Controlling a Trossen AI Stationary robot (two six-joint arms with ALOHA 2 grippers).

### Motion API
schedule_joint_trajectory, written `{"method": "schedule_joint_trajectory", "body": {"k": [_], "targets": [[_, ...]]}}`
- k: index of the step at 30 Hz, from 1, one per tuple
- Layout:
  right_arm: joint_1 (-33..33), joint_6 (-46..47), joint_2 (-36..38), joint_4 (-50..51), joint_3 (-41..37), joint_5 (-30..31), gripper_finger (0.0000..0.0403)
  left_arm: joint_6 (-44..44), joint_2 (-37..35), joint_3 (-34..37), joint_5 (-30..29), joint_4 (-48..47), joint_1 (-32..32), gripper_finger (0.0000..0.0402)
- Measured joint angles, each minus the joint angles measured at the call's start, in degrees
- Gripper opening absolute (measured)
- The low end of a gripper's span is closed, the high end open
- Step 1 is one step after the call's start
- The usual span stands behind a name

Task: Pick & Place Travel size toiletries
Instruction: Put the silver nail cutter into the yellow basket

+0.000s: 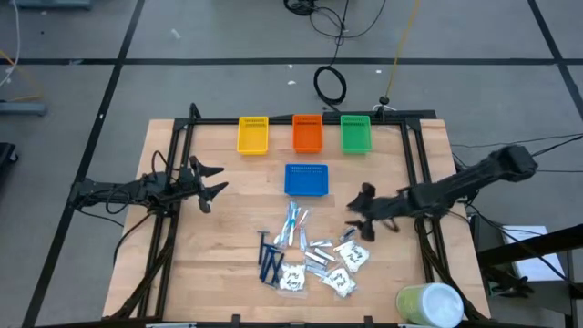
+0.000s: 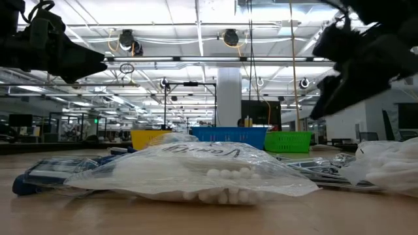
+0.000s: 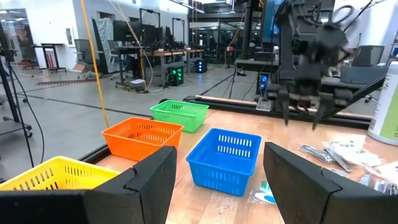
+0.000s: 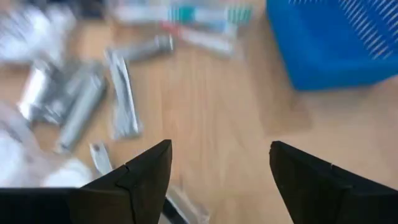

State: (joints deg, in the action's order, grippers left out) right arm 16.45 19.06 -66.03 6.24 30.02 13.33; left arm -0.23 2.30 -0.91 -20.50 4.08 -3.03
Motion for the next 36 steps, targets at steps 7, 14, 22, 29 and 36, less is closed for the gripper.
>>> {"method": "schedule_joint_trajectory", "body": {"k": [7, 14, 22, 29, 36], "targets": [[3.2, -0.8, -13.6, 1.3, 4.0, -1.2, 0.0257, 0.0, 0.0, 0.0, 0.0, 0.0, 0.0, 0.0239], [5.2, 1.5, -15.3, 1.3, 4.0, -6.2, 0.0257, 0.0, 0.0, 0.0, 0.0, 0.0, 0.0, 0.0239], [5.7, 1.1, -8.2, 1.9, 3.9, -7.2, 0.0245, 0.0, 0.0, 0.0, 0.0, 0.0, 0.0, 0.0239], [9.2, 2.2, -8.0, 6.9, 3.9, -8.1, 0.0227, 0.0, 0.0, 0.0, 0.0, 0.0, 0.0, 0.0239], [11.5, 3.2, -13.0, 7.3, 3.9, -8.7, 0.0224, 0.0, 0.0, 0.0, 0.0, 0.0, 0.0, 0.0239]]}}
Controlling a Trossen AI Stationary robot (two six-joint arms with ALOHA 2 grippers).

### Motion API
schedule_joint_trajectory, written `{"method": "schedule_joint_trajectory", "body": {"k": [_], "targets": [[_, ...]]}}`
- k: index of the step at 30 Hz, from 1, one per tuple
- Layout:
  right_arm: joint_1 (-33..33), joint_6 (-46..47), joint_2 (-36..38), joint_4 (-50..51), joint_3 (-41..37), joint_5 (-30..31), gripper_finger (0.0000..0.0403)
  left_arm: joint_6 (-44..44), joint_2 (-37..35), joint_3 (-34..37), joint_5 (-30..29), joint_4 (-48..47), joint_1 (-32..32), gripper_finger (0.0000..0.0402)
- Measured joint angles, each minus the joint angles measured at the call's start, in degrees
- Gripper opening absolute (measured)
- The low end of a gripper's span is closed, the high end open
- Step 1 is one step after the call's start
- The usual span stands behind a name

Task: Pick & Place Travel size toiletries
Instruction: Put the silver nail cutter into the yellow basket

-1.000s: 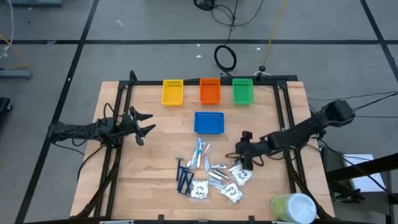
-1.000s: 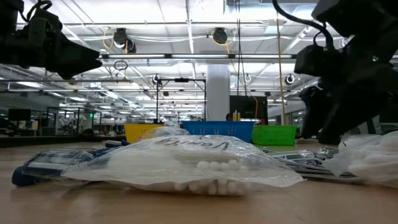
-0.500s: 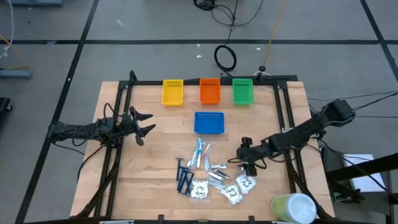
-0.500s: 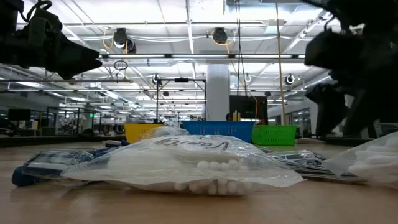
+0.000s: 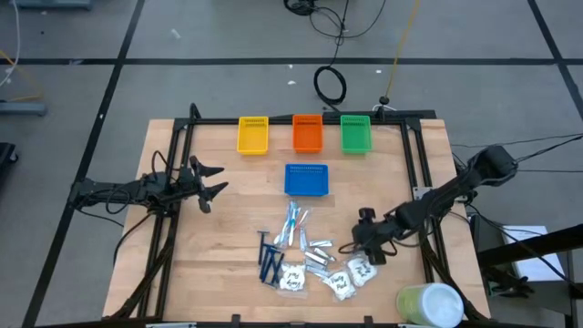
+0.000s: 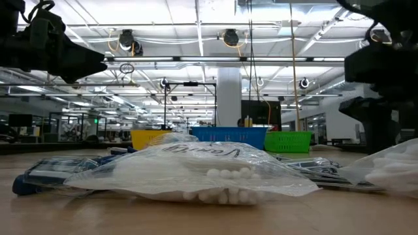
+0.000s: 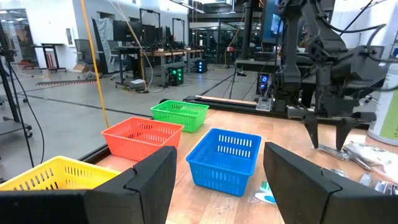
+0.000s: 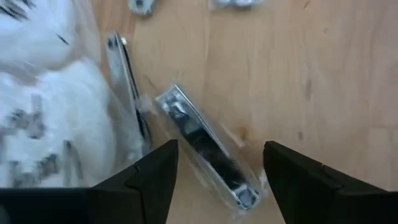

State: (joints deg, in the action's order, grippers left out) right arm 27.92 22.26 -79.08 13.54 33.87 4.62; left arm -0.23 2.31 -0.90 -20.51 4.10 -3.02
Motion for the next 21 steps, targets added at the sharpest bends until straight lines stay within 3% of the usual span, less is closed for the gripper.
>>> {"method": "schedule_joint_trajectory", "body": {"k": [8, 15, 21], "targets": [[-1.8, -0.4, -4.6, -3.5, 0.2, 5.9, 0.0224, 0.0, 0.0, 0.0, 0.0, 0.0, 0.0, 0.0239], [-6.2, 3.1, -4.7, -6.6, 0.0, 5.9, 0.022, 0.0, 0.0, 0.0, 0.0, 0.0, 0.0, 0.0239], [-9.0, 2.5, -4.6, -5.6, 0.1, 2.5, 0.0162, 0.0, 0.0, 0.0, 0.0, 0.0, 0.0, 0.0239]]}}
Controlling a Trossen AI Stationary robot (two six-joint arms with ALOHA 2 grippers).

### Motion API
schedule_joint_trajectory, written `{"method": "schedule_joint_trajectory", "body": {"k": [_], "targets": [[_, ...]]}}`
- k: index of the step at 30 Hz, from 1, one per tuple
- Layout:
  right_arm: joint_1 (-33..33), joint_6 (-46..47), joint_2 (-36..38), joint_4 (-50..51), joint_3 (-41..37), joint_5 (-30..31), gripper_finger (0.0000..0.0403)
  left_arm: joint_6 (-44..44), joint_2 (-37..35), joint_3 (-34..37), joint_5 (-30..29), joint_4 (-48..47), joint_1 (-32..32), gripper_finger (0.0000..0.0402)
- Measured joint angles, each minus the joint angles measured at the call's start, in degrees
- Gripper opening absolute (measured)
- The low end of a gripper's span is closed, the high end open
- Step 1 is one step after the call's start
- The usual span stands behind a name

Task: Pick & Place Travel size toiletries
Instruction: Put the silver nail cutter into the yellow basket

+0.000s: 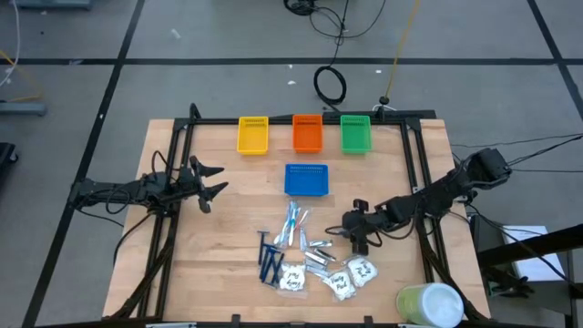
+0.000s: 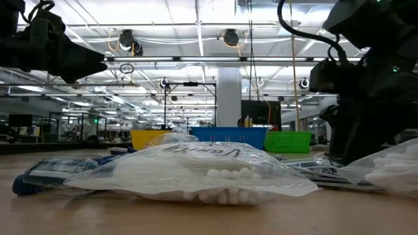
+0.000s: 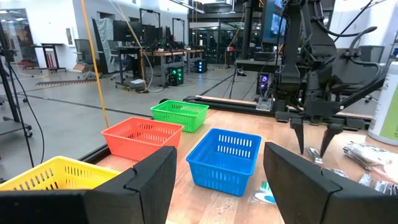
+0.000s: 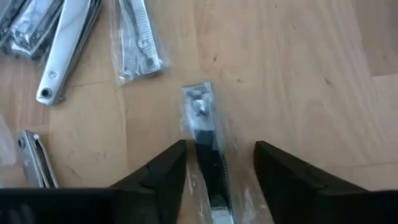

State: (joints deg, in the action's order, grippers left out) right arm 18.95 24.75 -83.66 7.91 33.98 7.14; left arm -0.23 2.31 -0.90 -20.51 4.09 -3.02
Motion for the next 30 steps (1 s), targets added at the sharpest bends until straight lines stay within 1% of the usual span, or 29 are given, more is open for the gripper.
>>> {"method": "schedule_joint_trajectory", "body": {"k": [7, 8, 13, 17, 21, 23, 26, 30], "targets": [[-1.1, -3.7, 0.0, -0.4, 0.0, -1.1, 0.0039, 0.0, 0.0, 0.0, 0.0, 0.0, 0.0, 0.0239], [-1.1, -4.7, 0.0, -0.6, 0.0, -1.2, 0.0034, 0.0, 0.0, 0.0, 0.0, 0.0, 0.0, 0.0239], [-1.1, -6.4, 1.5, -3.1, -0.3, -1.5, 0.0034, 0.0, 0.0, 0.0, 0.0, 0.0, 0.0, 0.0239], [-1.0, -6.6, 6.2, -5.0, -0.3, -1.4, 0.0034, 0.0, 0.0, 0.0, 0.0, 0.0, 0.0, 0.0239], [-1.0, -8.3, 10.7, -8.1, -0.3, 1.9, 0.0034, 0.0, 0.0, 0.0, 0.0, 0.0, 0.0, 0.0239], [-1.0, -10.7, 12.1, -12.2, -0.2, 3.6, 0.0034, 0.0, 0.0, 0.0, 0.0, 0.0, 0.0, 0.0239], [-1.1, -15.5, 12.2, -18.9, -0.2, 5.9, 0.0034, -0.9, 0.0, 0.0, 0.0, 2.1, 0.0, 0.0239], [-2.6, -21.4, 11.1, -30.9, -0.2, 6.5, 0.0034, -1.4, 0.0, 0.0, -0.1, 5.9, 0.0, 0.0239]]}}
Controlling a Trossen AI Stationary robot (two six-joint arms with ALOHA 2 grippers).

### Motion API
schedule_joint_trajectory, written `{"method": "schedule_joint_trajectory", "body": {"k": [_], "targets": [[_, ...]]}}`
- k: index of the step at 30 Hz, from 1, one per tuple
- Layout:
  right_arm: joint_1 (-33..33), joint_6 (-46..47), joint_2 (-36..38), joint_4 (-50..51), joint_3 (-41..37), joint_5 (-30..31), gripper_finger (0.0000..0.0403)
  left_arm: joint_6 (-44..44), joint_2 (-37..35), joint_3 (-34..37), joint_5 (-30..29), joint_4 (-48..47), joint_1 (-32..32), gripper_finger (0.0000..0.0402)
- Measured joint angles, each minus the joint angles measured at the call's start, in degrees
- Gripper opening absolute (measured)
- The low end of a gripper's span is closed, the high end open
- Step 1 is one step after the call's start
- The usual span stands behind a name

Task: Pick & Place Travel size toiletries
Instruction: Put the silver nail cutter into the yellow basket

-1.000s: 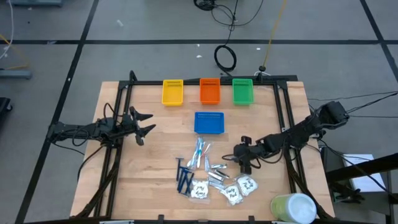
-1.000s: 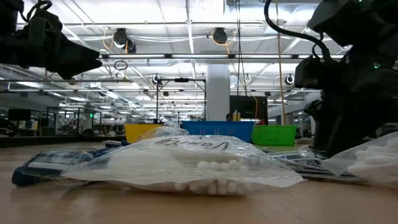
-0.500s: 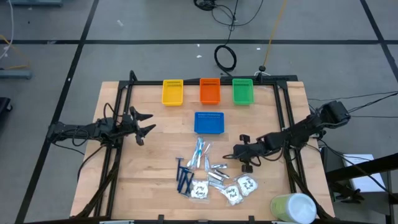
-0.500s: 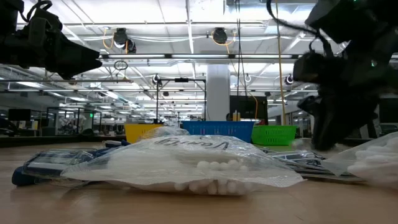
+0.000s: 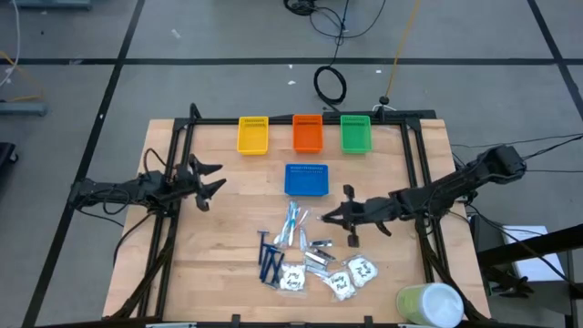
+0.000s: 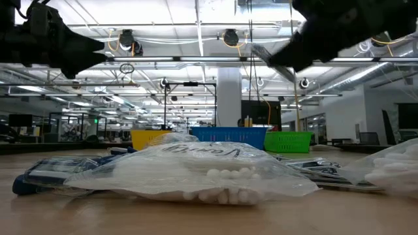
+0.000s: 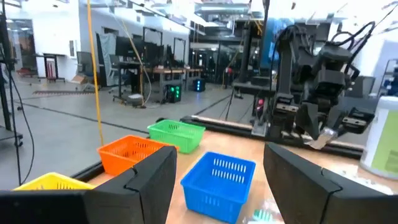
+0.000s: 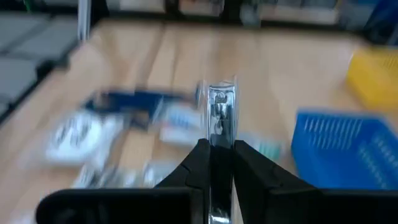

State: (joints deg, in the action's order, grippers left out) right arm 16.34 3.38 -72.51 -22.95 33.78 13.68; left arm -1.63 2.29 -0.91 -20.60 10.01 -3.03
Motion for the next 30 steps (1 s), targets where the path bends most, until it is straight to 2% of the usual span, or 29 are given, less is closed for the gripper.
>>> {"method": "schedule_joint_trajectory", "body": {"k": [5, 8, 11, 14, 20, 24, 30], "targets": [[-2.4, -7.3, -2.5, -13.0, 0.1, -0.3, 0.0034, -0.3, 0.0, 0.0, -0.5, 1.1, 0.0, 0.0239], [-4.7, -9.2, -4.1, -17.9, 0.0, -0.3, 0.0034, -2.8, 0.4, 0.0, 3.7, 1.3, 0.0, 0.0239], [-6.7, -10.1, -6.0, -22.6, 0.0, -0.7, 0.0034, -10.3, 3.3, 0.0, 6.2, 3.6, 0.0, 0.0239], [-9.0, -10.2, -8.5, -28.0, 0.0, -5.7, 0.0034, -13.2, 8.7, 0.0, 5.0, 9.0, 0.0, 0.0239], [-11.6, -8.8, -14.6, -38.3, 0.0, -12.0, 0.0034, -5.6, 27.3, 0.0, 4.6, 29.0, 0.0, 0.0239], [-12.2, -8.7, -17.9, -43.0, 0.0, -12.4, 0.0034, 2.4, 42.3, -2.1, 6.5, 41.9, -0.2, 0.0239], [-12.6, -8.6, -19.7, -47.0, 0.0, -12.5, 0.0034, 5.2, 64.1, -14.4, 12.4, 45.0, -1.0, 0.0239]]}}
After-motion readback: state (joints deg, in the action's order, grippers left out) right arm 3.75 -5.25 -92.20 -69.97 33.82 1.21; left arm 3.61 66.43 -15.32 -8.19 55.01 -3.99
